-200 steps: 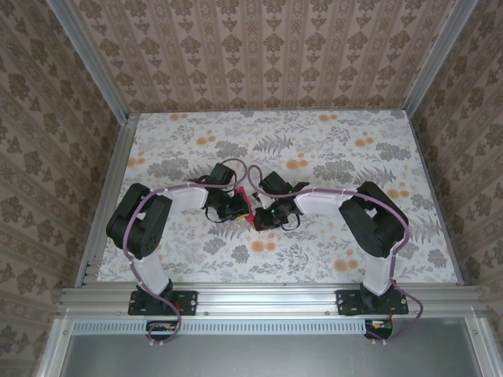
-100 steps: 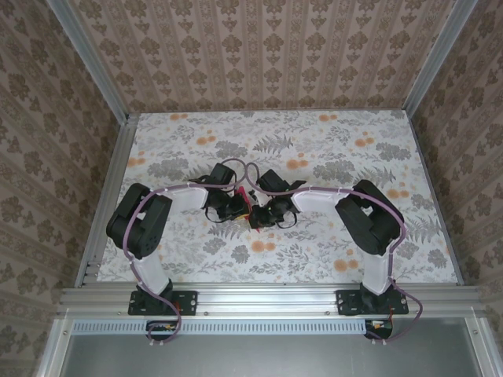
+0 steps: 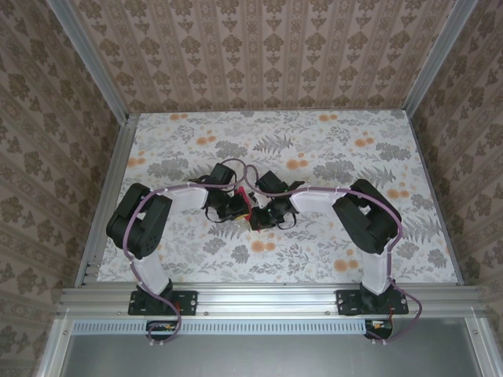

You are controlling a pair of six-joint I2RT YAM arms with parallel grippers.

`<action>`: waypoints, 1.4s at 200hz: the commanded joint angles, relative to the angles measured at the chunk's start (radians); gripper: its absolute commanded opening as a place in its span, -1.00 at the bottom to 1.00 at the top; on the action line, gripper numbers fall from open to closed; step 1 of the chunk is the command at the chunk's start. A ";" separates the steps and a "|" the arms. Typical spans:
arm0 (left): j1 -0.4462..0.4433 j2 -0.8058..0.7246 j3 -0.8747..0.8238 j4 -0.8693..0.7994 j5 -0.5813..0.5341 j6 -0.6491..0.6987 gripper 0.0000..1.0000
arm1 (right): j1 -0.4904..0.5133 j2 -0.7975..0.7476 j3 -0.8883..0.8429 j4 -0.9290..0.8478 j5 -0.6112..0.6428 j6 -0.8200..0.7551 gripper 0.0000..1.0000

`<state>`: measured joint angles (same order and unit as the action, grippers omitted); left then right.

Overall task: Fold a paper plane with a square sheet of paper (pick it up from the middle)
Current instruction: Fold the wing for the fifth time at the center of the table.

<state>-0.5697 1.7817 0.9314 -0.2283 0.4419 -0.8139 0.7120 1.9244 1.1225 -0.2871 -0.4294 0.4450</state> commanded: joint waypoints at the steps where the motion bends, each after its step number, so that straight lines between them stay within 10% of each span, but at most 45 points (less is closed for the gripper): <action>1: 0.008 0.060 -0.017 -0.072 -0.086 0.016 -0.73 | 0.004 -0.027 -0.055 -0.103 0.006 -0.021 -0.74; 109: 0.007 0.040 -0.021 -0.060 -0.069 0.018 -0.73 | -0.011 -0.236 -0.149 0.032 -0.034 0.032 -0.70; 280: 0.033 -0.070 -0.018 0.084 0.036 0.046 -0.66 | -0.028 -0.018 -0.121 0.045 0.053 0.050 -0.74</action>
<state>-0.5613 1.7618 0.9260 -0.1955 0.4583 -0.8097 0.6907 1.9045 1.0626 -0.1776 -0.4118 0.5041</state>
